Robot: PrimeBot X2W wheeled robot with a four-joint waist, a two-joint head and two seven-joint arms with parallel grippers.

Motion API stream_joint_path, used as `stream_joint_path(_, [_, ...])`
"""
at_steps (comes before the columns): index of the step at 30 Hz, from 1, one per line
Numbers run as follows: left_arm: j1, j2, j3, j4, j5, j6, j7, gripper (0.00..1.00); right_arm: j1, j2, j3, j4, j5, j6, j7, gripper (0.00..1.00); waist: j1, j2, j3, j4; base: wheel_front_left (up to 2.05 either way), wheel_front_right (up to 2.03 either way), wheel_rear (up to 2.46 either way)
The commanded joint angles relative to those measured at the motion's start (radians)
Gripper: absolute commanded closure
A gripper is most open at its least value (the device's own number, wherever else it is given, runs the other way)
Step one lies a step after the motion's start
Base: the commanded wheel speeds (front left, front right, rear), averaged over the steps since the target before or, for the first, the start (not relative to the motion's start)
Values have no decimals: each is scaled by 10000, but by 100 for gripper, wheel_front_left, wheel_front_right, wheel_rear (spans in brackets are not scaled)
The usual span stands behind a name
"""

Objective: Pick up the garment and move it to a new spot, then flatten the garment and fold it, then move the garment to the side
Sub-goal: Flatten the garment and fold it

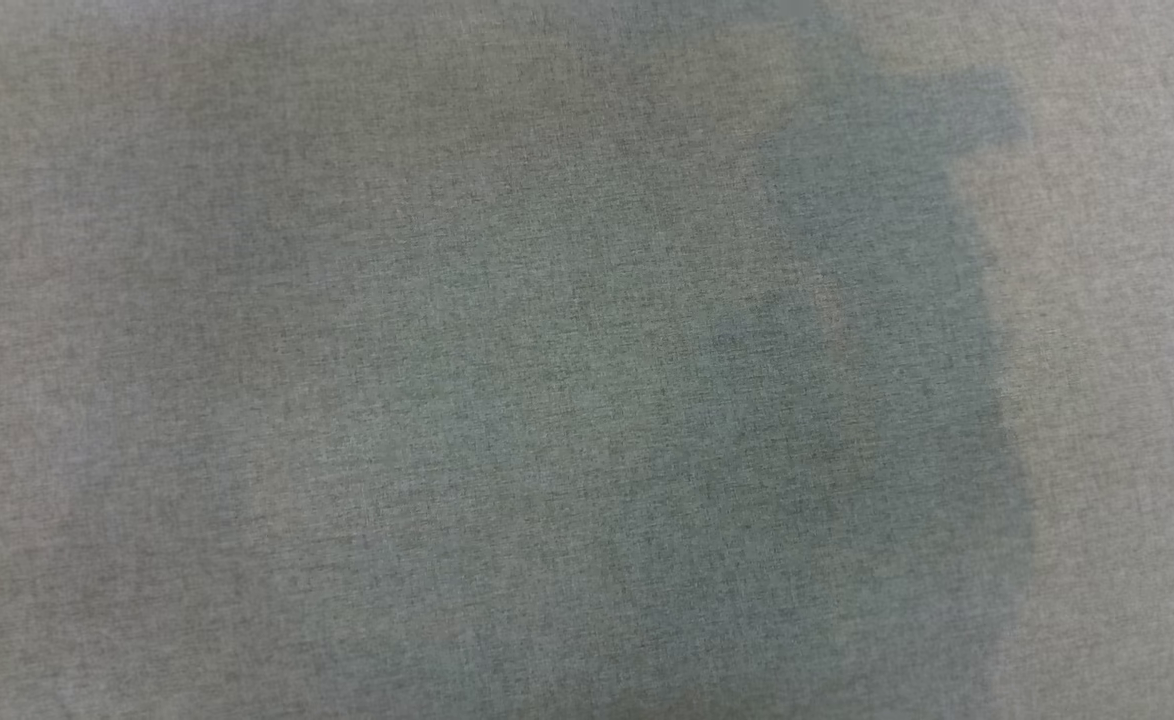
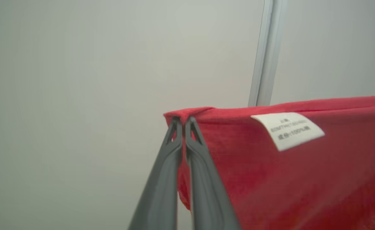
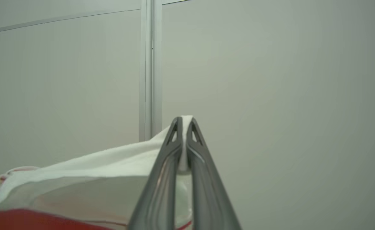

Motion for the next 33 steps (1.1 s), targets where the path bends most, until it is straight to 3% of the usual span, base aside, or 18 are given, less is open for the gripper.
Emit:
stream_joint_path(1, [10,21,-78,237,226,-85,-335,100,76,-348,32,209,115,-3,-211,100,-3,0,0,-6,0,0,0])
stream_joint_path(7, [1409,-365,-664,1111,641,-420,-1561,100,2055,-885,1085,620,634,-1,-35,100,-3,0,-62,-8,0,0,0])
stream_joint_path(15, [4454,-1438,-1838,2564,914,-338,-2525,100,6830,-968,1769,-444,1555,0,2192,100,-3,0,-810,137,0,0,0])
stream_joint_path(23, [7462,-1887,-2651,2231,760,-41,-2185,100,11597,151,758,-3886,1172,2,5232,100,-3,0,-2085,317,0,0,0])
stream_joint_path(28, [9144,-1795,-2721,1177,452,478,-1571,100,13815,1113,-207,-5734,511,2,6933,100,-3,0,-2711,508,0,0,0])
stream_joint_path(33, [10757,-1432,-2547,-198,-13,1204,-485,100,15292,1474,-1008,-6853,177,2,8119,100,-3,0,-3121,545,0,0,0])
